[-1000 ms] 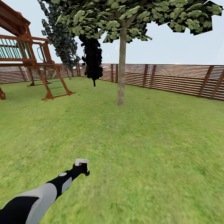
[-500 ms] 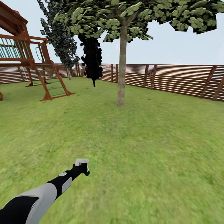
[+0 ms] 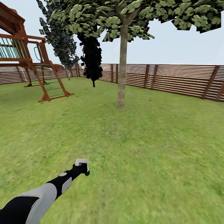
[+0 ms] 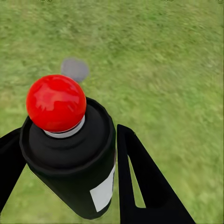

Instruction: In the garden, pick up the pesticide atomizer on the floor and spray pesticide onto both trees until each tree trunk is fully covered.

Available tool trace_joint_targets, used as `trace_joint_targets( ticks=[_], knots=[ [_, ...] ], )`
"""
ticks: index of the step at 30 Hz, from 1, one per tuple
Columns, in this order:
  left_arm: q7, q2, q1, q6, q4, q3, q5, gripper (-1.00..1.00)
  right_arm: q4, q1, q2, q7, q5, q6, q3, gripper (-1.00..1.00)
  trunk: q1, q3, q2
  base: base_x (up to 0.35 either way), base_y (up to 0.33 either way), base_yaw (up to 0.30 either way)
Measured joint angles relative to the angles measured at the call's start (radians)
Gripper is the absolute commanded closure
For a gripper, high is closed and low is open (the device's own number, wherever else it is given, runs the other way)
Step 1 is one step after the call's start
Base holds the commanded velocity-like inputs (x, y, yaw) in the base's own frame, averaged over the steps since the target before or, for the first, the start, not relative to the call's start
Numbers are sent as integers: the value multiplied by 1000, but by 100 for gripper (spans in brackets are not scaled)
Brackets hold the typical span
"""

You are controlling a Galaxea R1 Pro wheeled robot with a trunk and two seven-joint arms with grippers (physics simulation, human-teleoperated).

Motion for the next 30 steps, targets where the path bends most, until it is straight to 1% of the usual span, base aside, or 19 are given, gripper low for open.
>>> trace_joint_targets(
  ticks=[11, 30],
  knots=[
    [0, -1, -1, 0, 1, 0, 0, 100, 0, 0, 0, 0, 0, 0, 0, -100, 0, 0, 0, 350, -38, 0],
    [0, -2, 0, 0, 1, 0, 0, 100, 0, 0, 0, 0, 0, 0, 0, -100, 0, 0, 0, 343, -117, 0]
  ],
)
